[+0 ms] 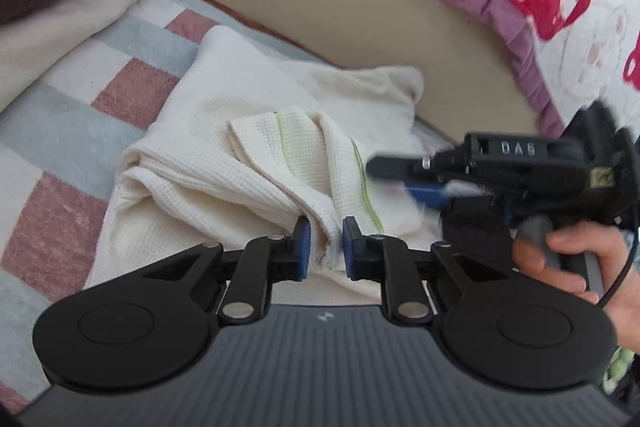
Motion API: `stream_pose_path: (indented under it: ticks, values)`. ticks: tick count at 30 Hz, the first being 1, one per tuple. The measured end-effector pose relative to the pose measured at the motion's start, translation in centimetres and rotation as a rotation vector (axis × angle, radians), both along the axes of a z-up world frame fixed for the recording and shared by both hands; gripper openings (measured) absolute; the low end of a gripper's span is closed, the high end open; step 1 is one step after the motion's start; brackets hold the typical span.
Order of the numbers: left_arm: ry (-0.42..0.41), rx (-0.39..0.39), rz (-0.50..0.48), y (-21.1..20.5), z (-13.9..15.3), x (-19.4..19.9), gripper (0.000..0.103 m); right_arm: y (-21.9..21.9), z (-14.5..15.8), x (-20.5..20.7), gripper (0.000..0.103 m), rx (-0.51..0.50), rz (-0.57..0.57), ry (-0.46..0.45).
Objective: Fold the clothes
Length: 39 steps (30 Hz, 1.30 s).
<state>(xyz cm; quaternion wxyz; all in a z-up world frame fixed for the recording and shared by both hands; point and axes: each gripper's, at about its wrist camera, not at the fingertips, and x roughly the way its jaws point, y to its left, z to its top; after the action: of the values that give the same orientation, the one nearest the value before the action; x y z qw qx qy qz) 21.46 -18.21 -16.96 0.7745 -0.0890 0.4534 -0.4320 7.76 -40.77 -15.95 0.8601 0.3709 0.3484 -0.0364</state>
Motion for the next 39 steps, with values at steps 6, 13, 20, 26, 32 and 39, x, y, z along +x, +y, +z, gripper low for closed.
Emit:
stream_pose_path:
  ticks: [6,13,20,26,32,39]
  values:
    - [0.141,-0.037,0.022,3.4,-1.0,0.3,0.056,4.7,2.5,1.8,0.010,-0.296,0.165,-0.065]
    - [0.117,-0.044,0.132,6.9,0.2,2.0,0.056,10.9,4.3,4.2,0.011,-0.599,0.461,-0.068]
    - [0.109,0.058,0.181,7.2,0.0,2.9,0.058,13.8,2.2,2.8,0.051,-0.808,0.592,-0.034]
    - [0.000,0.083,0.197,6.7,0.3,1.9,0.070,16.2,0.3,0.6,0.054,-1.033,0.662,-0.001]
    - [-0.067,0.100,0.303,7.4,0.8,1.8,0.094,18.3,-1.5,0.6,0.054,-1.231,0.764,0.026]
    - [0.005,0.060,0.232,8.1,0.4,2.8,0.090,16.1,2.0,0.6,0.021,-1.040,0.617,-0.054]
